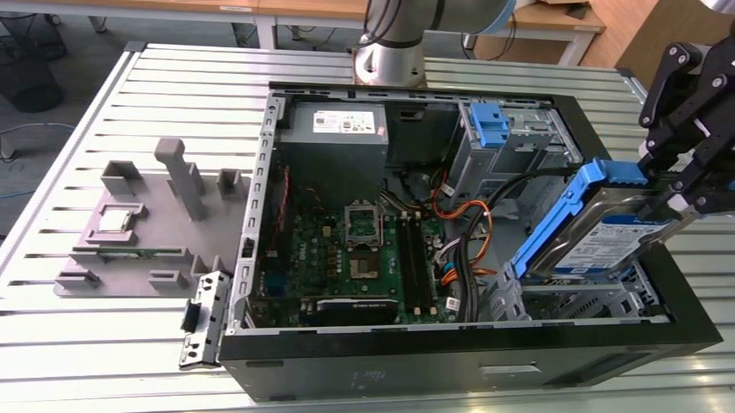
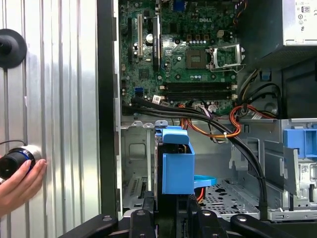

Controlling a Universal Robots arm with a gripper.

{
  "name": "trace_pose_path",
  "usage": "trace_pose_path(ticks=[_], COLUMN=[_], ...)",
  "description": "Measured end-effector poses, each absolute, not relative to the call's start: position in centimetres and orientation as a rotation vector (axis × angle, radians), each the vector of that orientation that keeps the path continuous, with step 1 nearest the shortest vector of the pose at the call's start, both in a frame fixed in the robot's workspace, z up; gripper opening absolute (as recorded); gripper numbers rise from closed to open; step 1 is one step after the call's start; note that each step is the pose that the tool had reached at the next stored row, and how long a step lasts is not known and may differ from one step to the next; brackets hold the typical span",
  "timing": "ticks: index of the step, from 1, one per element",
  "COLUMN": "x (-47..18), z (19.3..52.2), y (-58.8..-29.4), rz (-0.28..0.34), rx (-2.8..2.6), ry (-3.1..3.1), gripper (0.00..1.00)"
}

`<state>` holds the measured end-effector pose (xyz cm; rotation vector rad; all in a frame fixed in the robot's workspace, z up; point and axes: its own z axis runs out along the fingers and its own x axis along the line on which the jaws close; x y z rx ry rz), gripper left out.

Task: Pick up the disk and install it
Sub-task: 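Insert the disk into the insertion slot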

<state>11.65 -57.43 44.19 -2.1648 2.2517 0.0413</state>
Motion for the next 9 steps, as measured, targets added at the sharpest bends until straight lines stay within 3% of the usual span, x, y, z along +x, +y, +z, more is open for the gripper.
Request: trace_pose_path(ticks=[9], x=[11.65], z=[43.94], y=[-57.44], rz=[0.042], rx=[-2.164], ry=[2.251], gripper=[0.35])
